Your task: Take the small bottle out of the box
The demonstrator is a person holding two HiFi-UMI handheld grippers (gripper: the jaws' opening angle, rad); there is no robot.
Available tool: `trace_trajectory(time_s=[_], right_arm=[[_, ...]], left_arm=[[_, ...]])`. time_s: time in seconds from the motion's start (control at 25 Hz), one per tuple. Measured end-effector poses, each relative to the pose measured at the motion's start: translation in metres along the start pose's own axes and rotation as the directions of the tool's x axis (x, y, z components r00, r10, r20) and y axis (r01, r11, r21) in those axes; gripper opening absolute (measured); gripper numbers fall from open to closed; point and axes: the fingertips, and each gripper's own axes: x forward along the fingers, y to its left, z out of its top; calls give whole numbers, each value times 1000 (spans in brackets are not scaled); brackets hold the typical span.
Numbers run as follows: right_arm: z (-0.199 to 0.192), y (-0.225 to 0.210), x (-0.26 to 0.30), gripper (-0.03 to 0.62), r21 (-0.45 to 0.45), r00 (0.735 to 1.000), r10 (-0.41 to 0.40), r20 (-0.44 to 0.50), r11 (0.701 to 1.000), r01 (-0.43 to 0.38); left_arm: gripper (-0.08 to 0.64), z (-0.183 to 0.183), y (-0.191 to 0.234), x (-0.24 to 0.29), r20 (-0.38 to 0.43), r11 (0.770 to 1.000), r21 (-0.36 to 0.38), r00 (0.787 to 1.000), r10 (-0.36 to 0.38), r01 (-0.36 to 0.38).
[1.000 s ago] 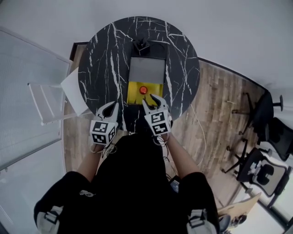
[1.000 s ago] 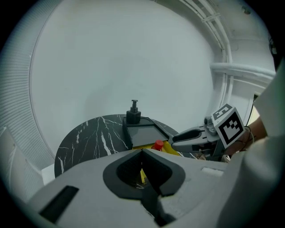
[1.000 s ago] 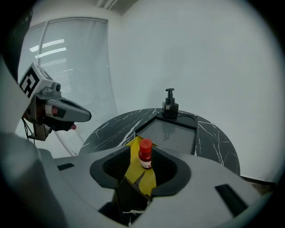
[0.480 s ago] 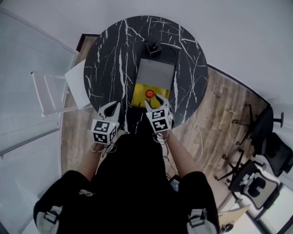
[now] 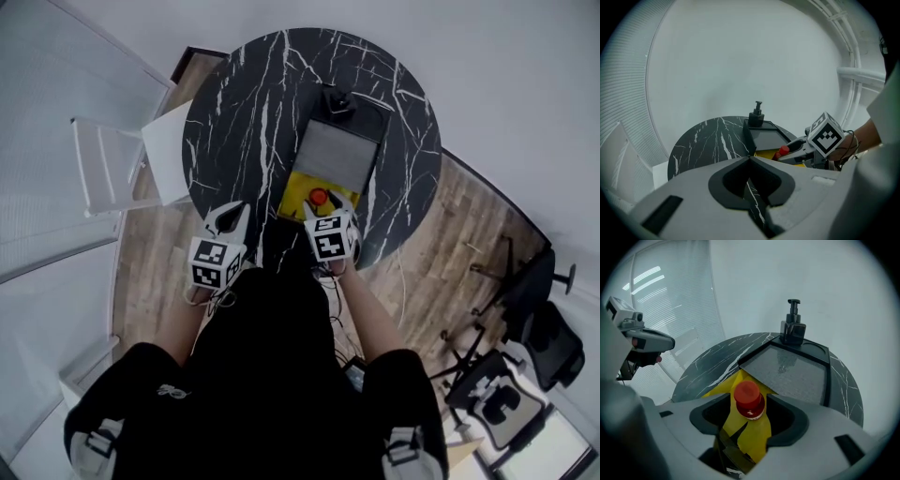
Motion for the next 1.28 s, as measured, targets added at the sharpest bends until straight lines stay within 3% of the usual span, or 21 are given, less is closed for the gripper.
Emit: trace_trajectory(time_s=[0.68, 0.84, 1.28], right_arm=[[-16, -4, 23, 224, -26, 995, 13, -101, 1000, -16], [-14, -1, 24, 212, -67, 997, 10, -76, 998, -15], [16, 7, -8, 212, -41, 997, 4, 79, 999, -1]], left_arm=[[-2, -3, 30, -7, 7, 997, -52, 998, 64, -64], [-2, -4, 28, -9, 10, 997, -49, 998, 60, -59], [-2, 4, 7, -5, 19, 1000, 7, 1000, 1, -2]])
